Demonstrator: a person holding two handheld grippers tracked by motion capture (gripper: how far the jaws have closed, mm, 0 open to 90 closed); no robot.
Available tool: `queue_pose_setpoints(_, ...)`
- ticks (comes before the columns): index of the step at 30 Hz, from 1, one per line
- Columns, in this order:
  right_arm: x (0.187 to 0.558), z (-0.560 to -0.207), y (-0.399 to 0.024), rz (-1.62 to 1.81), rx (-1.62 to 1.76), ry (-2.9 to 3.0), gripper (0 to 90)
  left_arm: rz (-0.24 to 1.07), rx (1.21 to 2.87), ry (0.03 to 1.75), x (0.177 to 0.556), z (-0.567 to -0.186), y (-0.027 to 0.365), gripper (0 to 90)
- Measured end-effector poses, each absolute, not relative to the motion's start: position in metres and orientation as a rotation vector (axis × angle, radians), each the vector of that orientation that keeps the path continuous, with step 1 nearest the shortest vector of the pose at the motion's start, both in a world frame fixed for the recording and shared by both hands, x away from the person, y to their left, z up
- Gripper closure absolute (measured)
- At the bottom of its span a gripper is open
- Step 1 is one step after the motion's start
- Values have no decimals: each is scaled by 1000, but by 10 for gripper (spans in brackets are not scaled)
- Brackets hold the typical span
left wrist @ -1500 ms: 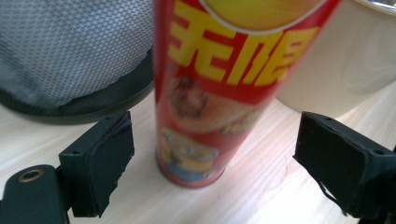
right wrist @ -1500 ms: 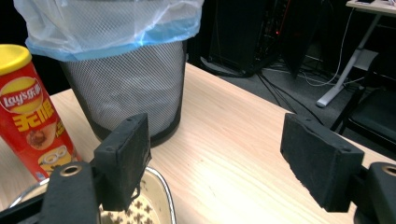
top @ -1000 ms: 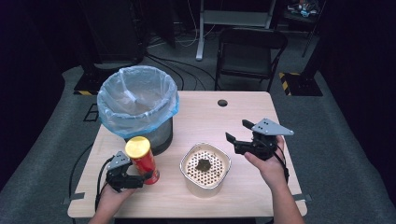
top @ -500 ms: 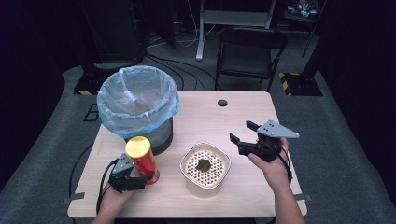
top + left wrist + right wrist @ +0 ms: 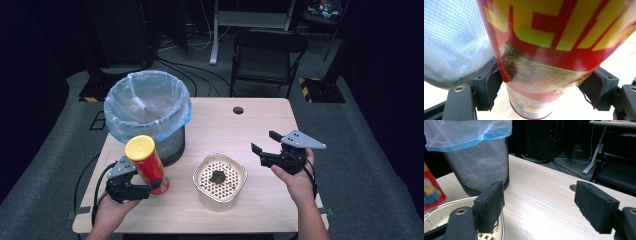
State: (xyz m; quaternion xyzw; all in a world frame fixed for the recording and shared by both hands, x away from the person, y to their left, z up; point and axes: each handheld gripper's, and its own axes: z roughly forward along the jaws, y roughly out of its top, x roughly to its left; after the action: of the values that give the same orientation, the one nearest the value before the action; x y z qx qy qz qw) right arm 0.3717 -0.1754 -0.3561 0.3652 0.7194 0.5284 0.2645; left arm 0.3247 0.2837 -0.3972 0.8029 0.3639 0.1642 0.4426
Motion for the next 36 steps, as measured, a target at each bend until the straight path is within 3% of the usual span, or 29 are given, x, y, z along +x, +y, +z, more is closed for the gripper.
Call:
queue_pose_setpoints(7, 373, -360, -178, 1410, 1004, 1956, 238, 391, 1973, 872, 318, -332, 287, 235)
queue_pose_setpoints(12, 373, -363, -178, 1394, 1011, 1972, 238, 454, 1979, 852, 318, -285, 286, 235)
queue_pose_setpoints(21, 374, -368, -178, 1377, 1035, 1985, 238, 517, 1975, 852, 330, -228, 285, 235)
queue_pose_setpoints(29, 376, -371, -179, 1361, 1041, 1993, 238, 532, 1945, 871, 355, -198, 288, 235)
queue_pose_setpoints(36, 377, -373, -178, 1364, 1043, 1998, 238, 572, 1876, 935, 400, -193, 294, 235)
